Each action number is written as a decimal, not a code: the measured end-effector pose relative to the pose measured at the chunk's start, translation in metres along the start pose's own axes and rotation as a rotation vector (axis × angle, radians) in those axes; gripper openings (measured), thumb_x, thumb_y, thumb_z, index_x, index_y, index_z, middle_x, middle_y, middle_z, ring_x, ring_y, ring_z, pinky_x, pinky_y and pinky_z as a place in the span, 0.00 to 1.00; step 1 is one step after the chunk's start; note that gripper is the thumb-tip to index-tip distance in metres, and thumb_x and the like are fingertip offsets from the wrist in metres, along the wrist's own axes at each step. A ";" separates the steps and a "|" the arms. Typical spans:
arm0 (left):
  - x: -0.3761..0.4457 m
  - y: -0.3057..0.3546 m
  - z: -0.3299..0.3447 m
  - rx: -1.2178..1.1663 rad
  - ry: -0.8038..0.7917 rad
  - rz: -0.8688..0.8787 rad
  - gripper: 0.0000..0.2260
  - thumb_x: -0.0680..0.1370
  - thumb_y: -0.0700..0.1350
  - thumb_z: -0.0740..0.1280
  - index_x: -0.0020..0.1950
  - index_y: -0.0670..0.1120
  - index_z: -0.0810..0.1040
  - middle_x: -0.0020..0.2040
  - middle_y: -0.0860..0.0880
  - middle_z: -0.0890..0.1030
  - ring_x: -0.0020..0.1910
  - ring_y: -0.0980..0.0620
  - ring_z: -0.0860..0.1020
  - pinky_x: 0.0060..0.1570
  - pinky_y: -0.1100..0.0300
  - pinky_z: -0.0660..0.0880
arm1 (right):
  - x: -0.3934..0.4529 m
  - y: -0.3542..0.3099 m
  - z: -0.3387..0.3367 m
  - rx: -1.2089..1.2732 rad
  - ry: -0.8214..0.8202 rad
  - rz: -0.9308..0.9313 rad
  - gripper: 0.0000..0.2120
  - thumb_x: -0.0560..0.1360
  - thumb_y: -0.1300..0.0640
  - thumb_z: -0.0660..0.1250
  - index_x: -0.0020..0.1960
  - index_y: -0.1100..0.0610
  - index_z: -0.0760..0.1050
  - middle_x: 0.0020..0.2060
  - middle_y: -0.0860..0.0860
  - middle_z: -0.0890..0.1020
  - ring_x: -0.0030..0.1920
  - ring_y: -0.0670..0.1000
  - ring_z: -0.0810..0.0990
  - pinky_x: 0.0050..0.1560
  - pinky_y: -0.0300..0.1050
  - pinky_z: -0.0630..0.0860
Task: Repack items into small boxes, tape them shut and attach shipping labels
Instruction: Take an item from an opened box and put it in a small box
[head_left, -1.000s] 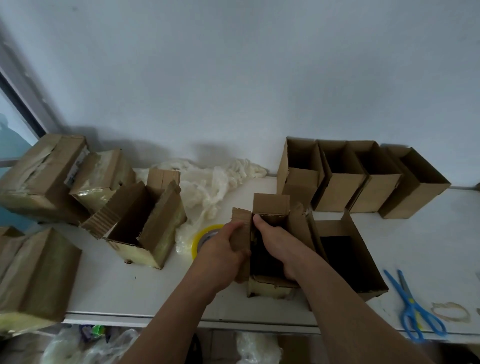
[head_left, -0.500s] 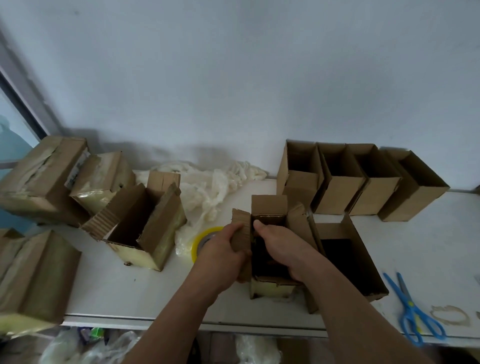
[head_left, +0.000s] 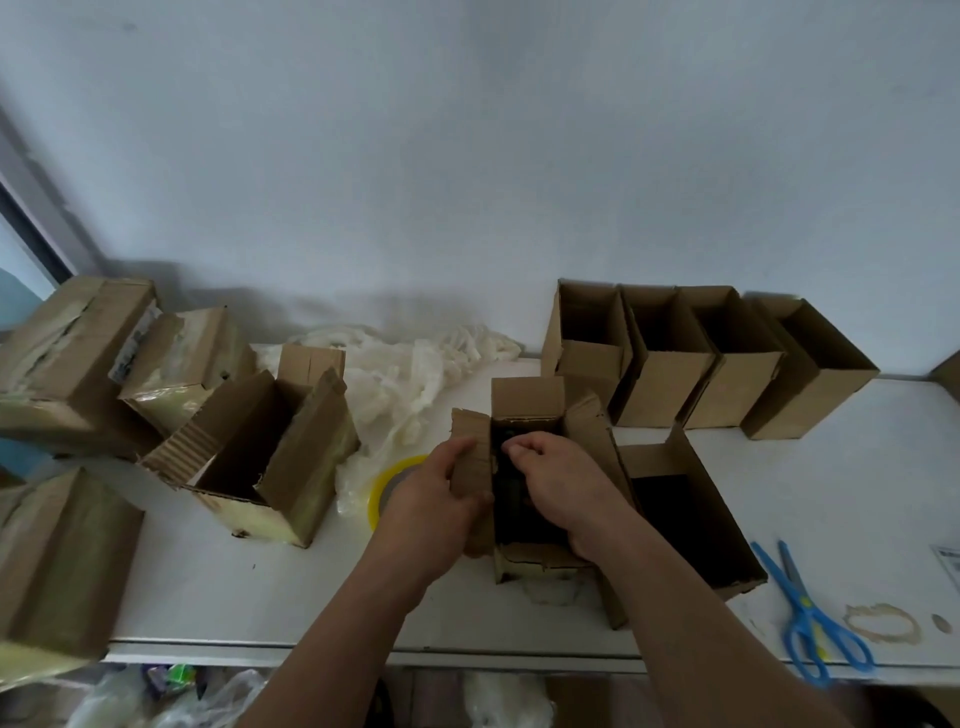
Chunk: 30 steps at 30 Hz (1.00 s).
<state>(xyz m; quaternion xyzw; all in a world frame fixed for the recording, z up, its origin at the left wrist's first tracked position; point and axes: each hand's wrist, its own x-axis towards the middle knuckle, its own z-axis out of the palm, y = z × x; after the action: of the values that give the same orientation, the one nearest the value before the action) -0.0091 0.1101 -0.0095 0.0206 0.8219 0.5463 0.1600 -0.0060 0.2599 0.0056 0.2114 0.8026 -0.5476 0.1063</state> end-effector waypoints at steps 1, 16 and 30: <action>0.000 0.000 0.000 0.013 0.008 0.002 0.26 0.77 0.41 0.69 0.73 0.58 0.68 0.48 0.61 0.77 0.47 0.57 0.80 0.45 0.54 0.82 | -0.001 -0.001 -0.001 -0.026 0.003 -0.034 0.12 0.83 0.52 0.57 0.61 0.49 0.77 0.49 0.44 0.78 0.50 0.45 0.76 0.48 0.40 0.75; -0.004 0.008 -0.005 0.281 0.108 0.087 0.26 0.78 0.44 0.68 0.74 0.60 0.66 0.59 0.52 0.80 0.49 0.54 0.79 0.51 0.53 0.79 | -0.021 0.001 -0.037 -0.151 0.205 -0.275 0.08 0.80 0.55 0.64 0.54 0.42 0.75 0.48 0.39 0.77 0.47 0.41 0.77 0.40 0.31 0.72; -0.001 0.021 0.011 0.582 0.280 0.136 0.21 0.80 0.49 0.62 0.74 0.52 0.68 0.73 0.48 0.69 0.68 0.45 0.70 0.59 0.50 0.72 | -0.056 0.004 -0.082 -0.079 0.263 -0.361 0.10 0.80 0.55 0.64 0.57 0.41 0.75 0.50 0.39 0.79 0.47 0.43 0.80 0.49 0.39 0.80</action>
<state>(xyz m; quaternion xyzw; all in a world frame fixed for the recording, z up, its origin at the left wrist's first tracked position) -0.0079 0.1284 0.0060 0.0452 0.9543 0.2955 -0.0039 0.0503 0.3244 0.0555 0.1296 0.8552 -0.4935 -0.0910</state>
